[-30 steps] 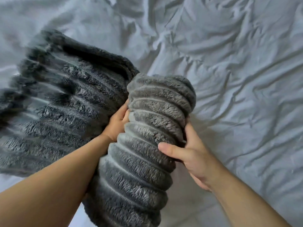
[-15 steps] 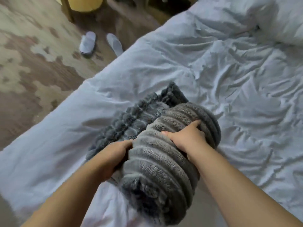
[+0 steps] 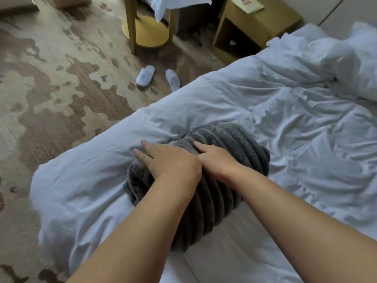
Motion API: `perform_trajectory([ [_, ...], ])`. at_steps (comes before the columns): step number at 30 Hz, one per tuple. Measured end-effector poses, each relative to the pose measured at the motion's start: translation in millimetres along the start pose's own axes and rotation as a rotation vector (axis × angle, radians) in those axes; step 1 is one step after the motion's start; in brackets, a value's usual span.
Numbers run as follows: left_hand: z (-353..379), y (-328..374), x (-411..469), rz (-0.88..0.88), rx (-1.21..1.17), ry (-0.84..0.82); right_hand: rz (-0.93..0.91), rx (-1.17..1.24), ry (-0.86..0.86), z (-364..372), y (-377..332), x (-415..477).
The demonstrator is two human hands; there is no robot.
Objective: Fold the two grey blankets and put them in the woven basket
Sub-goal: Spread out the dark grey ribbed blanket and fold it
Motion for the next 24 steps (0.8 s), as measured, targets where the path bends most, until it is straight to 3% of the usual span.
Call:
perform_trajectory([
  [4, 10, -8, 29, 0.110, -0.072, 0.193, -0.150, 0.003, -0.054, -12, 17, 6],
  [7, 19, -50, 42, 0.134, -0.194, 0.346, -0.324, -0.432, 0.382, -46, 26, 20],
  [9, 27, -71, 47, 0.139, -0.227, 0.443, -0.378, -0.528, 0.493, -56, 33, 32],
  [15, 60, -82, 67, 0.122, -0.369, 0.609, -0.361, -0.262, 0.444, -40, 51, 88],
  [24, 109, -99, 126, 0.270, -0.505, 0.842, -0.630, -0.014, 0.659, -1, 60, 152],
])
Point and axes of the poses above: each hand's wrist, its own x-axis towards the middle knuckle, its own z-axis out of the palm, y = z × x, the point moved 7 cm from there along x, towards the middle knuckle, and after that the axes turned 14 degrees about z, right-handed, at the moved point
